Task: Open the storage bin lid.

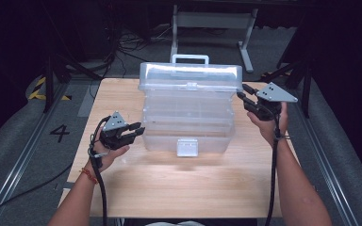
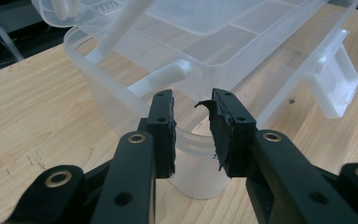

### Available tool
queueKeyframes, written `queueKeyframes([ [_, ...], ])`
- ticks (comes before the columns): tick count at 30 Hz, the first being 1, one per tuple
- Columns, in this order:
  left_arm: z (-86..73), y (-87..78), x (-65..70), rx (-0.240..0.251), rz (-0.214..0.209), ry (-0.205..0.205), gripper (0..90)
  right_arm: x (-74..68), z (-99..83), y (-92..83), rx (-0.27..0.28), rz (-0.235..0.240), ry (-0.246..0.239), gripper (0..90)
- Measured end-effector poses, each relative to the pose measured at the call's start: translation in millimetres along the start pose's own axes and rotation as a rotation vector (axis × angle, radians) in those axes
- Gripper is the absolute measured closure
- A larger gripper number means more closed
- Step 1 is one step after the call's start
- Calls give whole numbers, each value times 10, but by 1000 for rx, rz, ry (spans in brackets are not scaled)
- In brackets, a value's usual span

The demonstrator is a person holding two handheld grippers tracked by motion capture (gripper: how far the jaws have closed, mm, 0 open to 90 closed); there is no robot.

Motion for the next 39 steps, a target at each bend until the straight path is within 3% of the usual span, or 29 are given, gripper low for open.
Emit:
queueKeyframes([
  [23, -4, 15, -7, 0, -1, 3, 708, 200, 221, 229, -17, -42, 9, 728],
  [39, -8, 15, -18, 0, -6, 2, 708, 293, 129, 364, -39, -26, 66, 741],
])
Point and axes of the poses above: each handheld gripper's, and its own axes: y roughly forward along the jaws, z roughly out of its top, x roughly to its right, the point moved 3 cm from there along y, roughly forward along the jaws, and after that the axes turned 4 degrees about z, right-handed, at the moved point
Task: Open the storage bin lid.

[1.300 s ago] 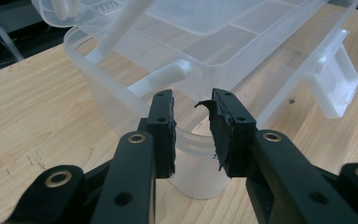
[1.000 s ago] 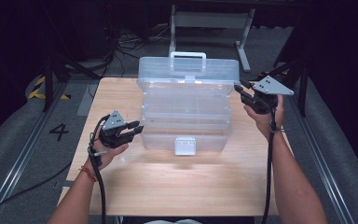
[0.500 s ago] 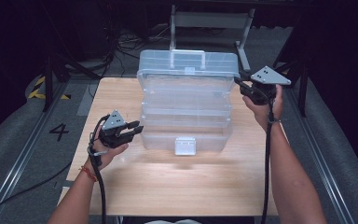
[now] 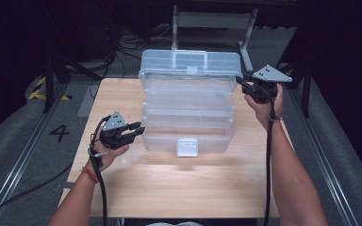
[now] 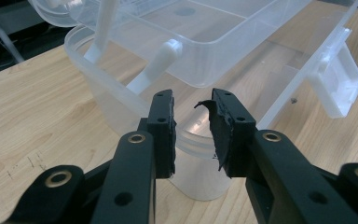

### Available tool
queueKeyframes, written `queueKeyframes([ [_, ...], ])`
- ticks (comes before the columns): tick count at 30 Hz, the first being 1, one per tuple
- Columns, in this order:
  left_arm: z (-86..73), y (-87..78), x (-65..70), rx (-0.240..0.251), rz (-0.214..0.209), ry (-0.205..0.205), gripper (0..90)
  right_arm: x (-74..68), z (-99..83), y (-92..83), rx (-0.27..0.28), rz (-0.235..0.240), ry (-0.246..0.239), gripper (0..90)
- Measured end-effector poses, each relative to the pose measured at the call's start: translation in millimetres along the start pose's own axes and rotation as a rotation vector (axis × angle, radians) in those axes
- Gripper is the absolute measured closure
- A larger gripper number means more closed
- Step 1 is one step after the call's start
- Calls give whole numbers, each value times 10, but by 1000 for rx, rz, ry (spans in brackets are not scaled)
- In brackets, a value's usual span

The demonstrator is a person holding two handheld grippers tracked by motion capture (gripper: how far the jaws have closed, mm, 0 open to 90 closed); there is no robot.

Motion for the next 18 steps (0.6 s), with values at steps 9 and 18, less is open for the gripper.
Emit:
queueKeyframes([
  [9, 0, 4, -10, 2, -1, 5, 710, 37, 11, 65, -21, -2, -23, 740],
  [18, -2, 16, -18, 5, -2, -1, 706, 97, -57, 131, -30, -7, -1, 806],
])
Point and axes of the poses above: each handheld gripper's, and its own axes: y roughly forward along the jaws, z roughly out of its top, x roughly to its right, the point moved 3 cm from there along y, roughly forward along the jaws, and after that the axes turned 4 degrees about z, right-handed, at the moved point
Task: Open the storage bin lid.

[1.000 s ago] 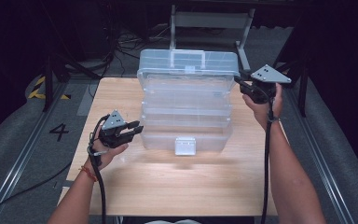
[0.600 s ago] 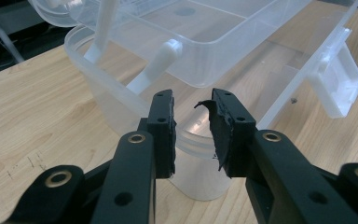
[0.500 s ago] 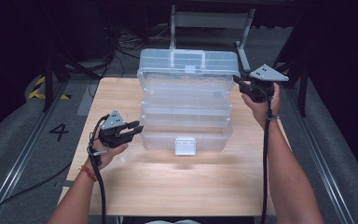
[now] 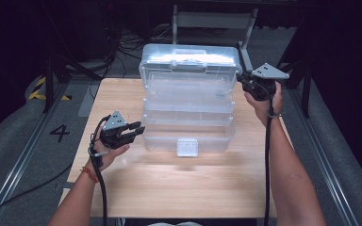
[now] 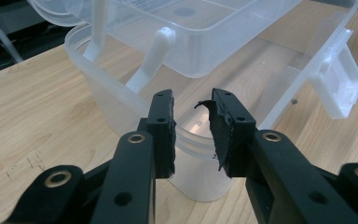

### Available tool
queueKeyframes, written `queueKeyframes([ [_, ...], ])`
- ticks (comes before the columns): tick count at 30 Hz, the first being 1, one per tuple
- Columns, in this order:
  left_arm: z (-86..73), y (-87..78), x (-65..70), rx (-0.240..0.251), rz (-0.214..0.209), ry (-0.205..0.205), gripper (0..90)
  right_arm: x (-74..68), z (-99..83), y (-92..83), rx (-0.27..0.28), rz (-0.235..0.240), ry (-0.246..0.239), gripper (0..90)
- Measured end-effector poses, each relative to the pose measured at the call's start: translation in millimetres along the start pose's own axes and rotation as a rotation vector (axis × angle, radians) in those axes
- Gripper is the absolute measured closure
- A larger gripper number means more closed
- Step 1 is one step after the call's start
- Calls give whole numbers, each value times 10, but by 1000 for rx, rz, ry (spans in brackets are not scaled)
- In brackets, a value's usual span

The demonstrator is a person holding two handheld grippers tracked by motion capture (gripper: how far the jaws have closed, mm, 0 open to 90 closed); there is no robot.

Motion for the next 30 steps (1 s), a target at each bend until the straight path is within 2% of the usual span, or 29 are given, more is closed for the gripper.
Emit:
queueKeyframes([
  [6, 1, 7, -4, -2, 4, 2, 704, -14, -77, 78, -20, -7, -3, 794],
  [9, -1, 8, -10, 2, 1, -1, 703, -8, -92, 87, -16, 1, 16, 792],
  [12, -3, 9, -12, 2, 0, -1, 702, -4, -106, 99, -25, 3, 15, 781],
  [13, -2, 8, -12, 1, 1, 0, 702, -7, -135, 124, -42, 9, 17, 770],
  [17, -1, 8, -7, -1, 2, 1, 704, -1, -171, 141, -48, 8, 19, 781],
  [20, -3, 8, -13, 1, 1, 1, 703, 6, -251, 168, -73, 2, 14, 816],
  [26, -6, 8, -18, 2, -6, -5, 701, 78, -321, 227, -62, 31, 61, 776],
  [30, -13, 11, -28, 8, -15, -11, 699, 110, -333, 247, -53, 30, 78, 716],
])
Point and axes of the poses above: each handheld gripper's, and its own axes: y roughly forward along the jaws, z roughly out of its top, x roughly to its right, the point moved 3 cm from there along y, roughly forward along the jaws, and after that the axes turned 4 degrees about z, right-handed, at the moved point
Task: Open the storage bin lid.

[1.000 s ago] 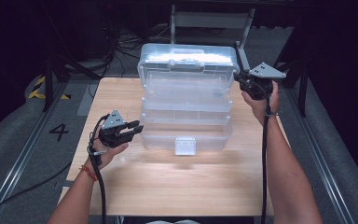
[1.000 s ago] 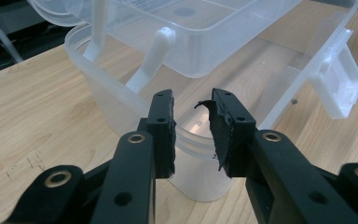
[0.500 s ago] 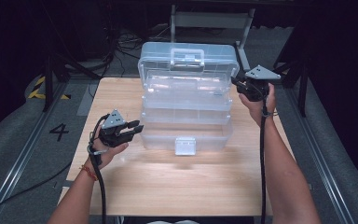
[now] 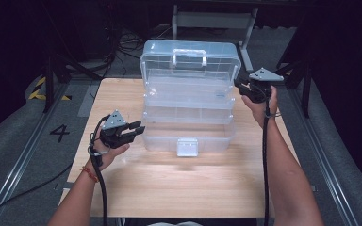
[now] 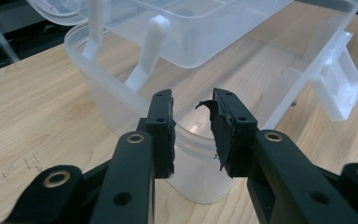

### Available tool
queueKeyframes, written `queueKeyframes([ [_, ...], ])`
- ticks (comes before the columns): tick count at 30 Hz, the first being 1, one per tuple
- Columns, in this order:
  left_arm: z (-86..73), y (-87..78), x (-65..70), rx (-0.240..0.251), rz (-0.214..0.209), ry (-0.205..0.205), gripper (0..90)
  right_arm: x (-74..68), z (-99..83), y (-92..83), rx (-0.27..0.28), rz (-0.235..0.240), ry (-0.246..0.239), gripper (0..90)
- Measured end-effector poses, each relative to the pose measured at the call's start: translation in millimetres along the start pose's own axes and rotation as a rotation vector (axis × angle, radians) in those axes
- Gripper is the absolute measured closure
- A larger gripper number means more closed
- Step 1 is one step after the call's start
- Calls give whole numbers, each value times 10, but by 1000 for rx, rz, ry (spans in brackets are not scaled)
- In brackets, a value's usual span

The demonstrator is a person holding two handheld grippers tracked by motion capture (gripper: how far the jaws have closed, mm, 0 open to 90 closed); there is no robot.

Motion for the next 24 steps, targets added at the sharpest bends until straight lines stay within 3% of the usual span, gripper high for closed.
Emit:
queueKeyframes([
  [2, -1, -1, -1, 0, 0, -1, 699, 9, -6, 8, 1, 5, 3, 711],
  [4, -5, -2, -4, 1, 0, -2, 698, 37, -37, 63, -13, 45, 23, 698],
  [6, -5, -1, 0, 3, 0, -6, 699, 29, -46, 78, -18, 54, 17, 740],
  [8, -8, 0, 1, 5, -4, -10, 699, -56, -77, 172, -52, 61, -10, 856],
  [10, -9, -1, -1, 4, -4, -9, 699, -74, -91, 207, -55, 62, 1, 900],
  [15, -15, 1, -6, 11, -10, -12, 698, -84, -163, 261, -82, 90, -1, 900],
  [17, -15, -1, -8, 22, 5, -11, 697, -92, -197, 288, -98, 75, -7, 900],
  [18, -14, -4, -9, 20, -15, -18, 714, -87, -214, 290, -93, 80, -2, 900],
  [24, -9, 3, 11, 15, -11, -18, 699, -101, -294, 315, -116, 75, 8, 900],
])
Point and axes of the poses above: each handheld gripper's, and its own axes: y roughly forward along the jaws, z roughly out of its top, x roughly to its right, the point moved 3 cm from there along y, roughly forward along the jaws, and after that the axes turned 4 degrees about z, right-handed, at the moved point
